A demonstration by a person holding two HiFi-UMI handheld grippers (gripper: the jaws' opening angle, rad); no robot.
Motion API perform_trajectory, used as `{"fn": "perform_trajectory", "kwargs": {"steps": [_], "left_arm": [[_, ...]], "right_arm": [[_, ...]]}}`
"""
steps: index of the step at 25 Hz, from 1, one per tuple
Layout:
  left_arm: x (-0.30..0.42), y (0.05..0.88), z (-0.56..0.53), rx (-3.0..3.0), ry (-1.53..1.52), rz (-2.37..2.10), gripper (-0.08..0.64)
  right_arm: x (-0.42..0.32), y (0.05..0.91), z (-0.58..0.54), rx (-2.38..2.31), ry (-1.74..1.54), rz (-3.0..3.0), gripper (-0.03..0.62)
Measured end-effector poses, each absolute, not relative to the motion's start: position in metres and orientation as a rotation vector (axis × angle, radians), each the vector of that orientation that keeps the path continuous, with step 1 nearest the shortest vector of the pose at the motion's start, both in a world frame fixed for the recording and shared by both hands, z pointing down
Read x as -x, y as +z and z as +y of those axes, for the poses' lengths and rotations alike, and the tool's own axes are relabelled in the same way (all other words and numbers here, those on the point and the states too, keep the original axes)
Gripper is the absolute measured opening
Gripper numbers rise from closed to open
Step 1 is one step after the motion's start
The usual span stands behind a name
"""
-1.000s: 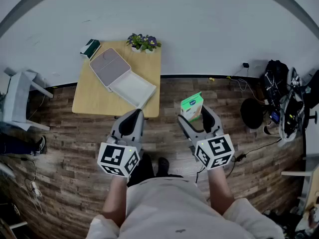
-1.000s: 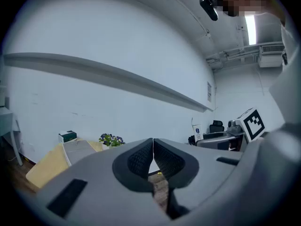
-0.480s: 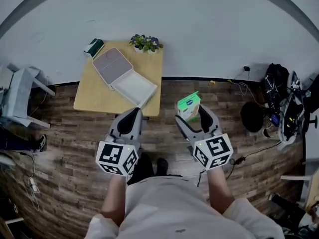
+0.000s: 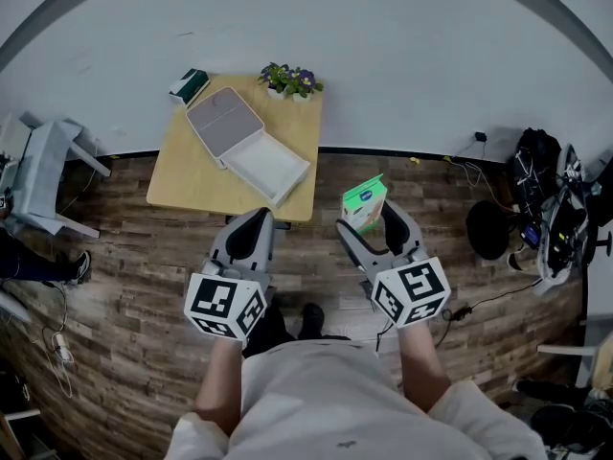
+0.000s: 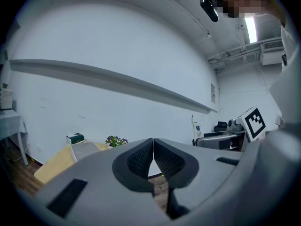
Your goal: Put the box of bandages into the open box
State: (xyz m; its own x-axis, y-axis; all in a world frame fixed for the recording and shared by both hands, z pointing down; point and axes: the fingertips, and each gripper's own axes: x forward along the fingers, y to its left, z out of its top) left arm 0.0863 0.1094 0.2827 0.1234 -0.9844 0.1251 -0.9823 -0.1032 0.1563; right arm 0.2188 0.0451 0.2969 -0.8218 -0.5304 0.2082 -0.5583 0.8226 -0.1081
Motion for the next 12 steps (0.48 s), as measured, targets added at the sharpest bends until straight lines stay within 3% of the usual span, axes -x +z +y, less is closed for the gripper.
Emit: {"fn": "perform_trajectory", "kwargs": {"steps": [12], "left_arm": [[-0.046, 0.284, 0.116, -2.185, -0.016, -1.954, 0.006]], "right_arm": [[-0.181, 0.293, 0.044, -0.876, 0.297, -2.845, 0.353]]}}
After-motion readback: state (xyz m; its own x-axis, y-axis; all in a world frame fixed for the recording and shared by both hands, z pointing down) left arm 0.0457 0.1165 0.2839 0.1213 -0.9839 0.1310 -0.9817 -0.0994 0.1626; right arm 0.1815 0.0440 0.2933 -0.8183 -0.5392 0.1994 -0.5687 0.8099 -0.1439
